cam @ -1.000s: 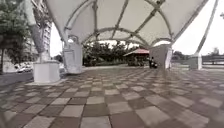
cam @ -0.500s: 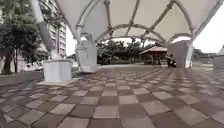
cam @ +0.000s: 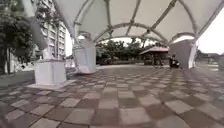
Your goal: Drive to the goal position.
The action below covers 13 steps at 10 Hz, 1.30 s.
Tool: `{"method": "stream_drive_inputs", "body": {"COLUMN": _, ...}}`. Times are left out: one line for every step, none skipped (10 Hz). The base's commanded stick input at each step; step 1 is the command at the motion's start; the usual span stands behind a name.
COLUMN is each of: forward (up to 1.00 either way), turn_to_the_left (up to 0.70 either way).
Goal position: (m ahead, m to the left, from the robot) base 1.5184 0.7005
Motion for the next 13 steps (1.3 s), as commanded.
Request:
{"method": "stream_drive_inputs", "body": {"forward": 1.0, "turn_to_the_left": 0.0}}
{"method": "stream_drive_inputs", "body": {"forward": 1.0, "turn_to_the_left": 0.0}}
{"method": "stream_drive_inputs", "body": {"forward": 1.0, "turn_to_the_left": 0.0}}
{"method": "stream_drive_inputs", "body": {"forward": 1.0, "turn_to_the_left": 0.0}}
{"method": "stream_drive_inputs", "body": {"forward": 1.0, "turn_to_the_left": 0.0}}
{"method": "stream_drive_inputs", "body": {"forward": 1.0, "turn_to_the_left": 0.0}}
{"method": "stream_drive_inputs", "body": {"forward": 1.0, "turn_to_the_left": 0.0}}
{"method": "stream_drive_inputs", "body": {"forward": 1.0, "turn_to_the_left": 0.0}}
{"method": "stream_drive_inputs", "body": {"forward": 1.0, "turn_to_the_left": 0.0}}
{"method": "stream_drive_inputs", "body": {"forward": 1.0, "turn_to_the_left": 0.0}}
{"method": "stream_drive_inputs", "body": {"forward": 1.0, "turn_to_the_left": 0.0}}
{"method": "stream_drive_inputs", "body": {"forward": 1.0, "turn_to_the_left": 0.0}}
{"method": "stream_drive_inputs", "body": {"forward": 1.0, "turn_to_the_left": 0.0}}
